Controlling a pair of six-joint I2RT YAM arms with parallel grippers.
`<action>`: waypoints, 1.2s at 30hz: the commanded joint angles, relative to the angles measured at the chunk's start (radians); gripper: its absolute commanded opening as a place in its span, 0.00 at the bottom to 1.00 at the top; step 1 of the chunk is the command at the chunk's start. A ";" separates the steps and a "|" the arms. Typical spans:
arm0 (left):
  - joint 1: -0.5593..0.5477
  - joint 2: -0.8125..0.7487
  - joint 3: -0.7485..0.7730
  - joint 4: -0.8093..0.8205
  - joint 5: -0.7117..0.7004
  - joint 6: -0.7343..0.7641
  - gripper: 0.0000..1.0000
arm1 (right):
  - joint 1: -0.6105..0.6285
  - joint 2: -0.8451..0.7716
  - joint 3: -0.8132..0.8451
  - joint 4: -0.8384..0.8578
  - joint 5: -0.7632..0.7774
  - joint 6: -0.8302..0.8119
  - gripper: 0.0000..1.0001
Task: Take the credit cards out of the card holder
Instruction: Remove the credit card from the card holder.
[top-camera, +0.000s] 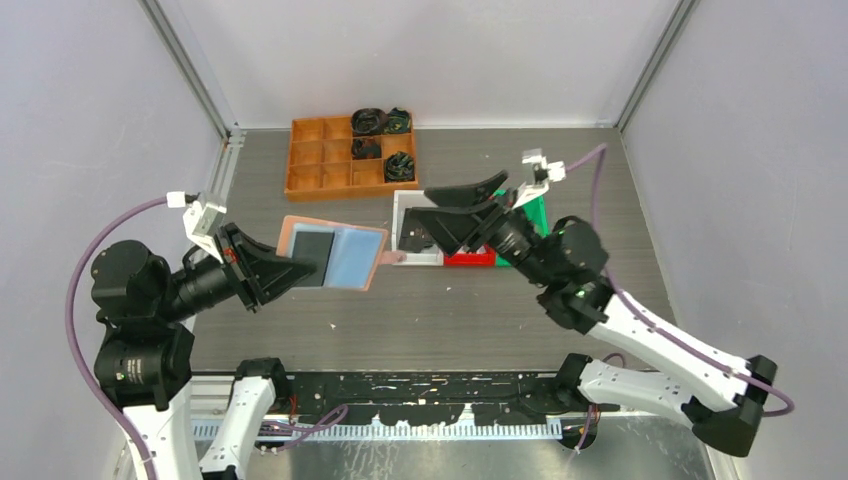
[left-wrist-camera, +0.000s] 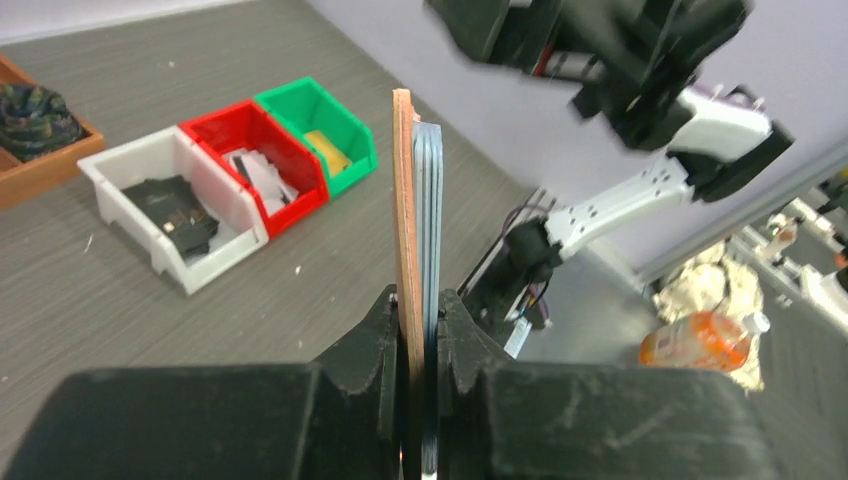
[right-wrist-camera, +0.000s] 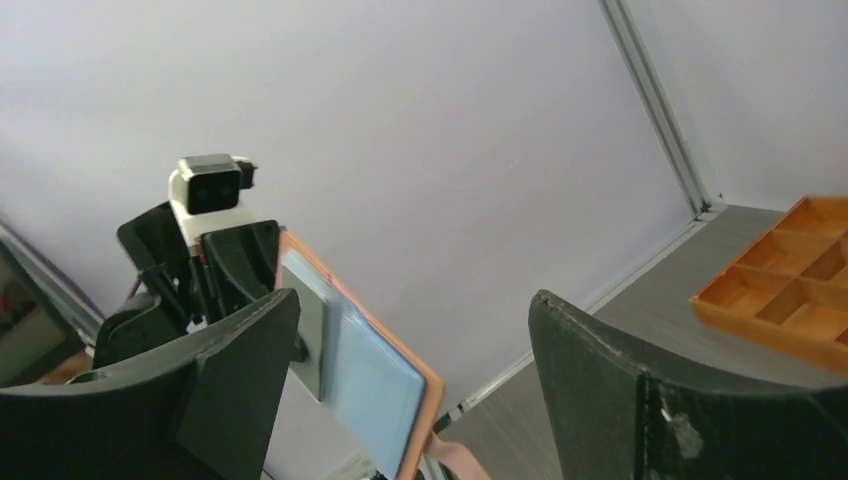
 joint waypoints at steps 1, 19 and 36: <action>0.002 0.065 0.081 -0.330 0.046 0.326 0.00 | -0.031 -0.017 0.203 -0.323 -0.140 -0.174 0.90; 0.001 0.118 0.046 -0.498 0.241 0.439 0.00 | -0.003 0.413 0.551 -0.494 -0.859 -0.254 0.91; 0.002 0.025 -0.039 -0.382 0.242 0.289 0.05 | 0.070 0.566 0.583 -0.306 -0.909 -0.106 0.18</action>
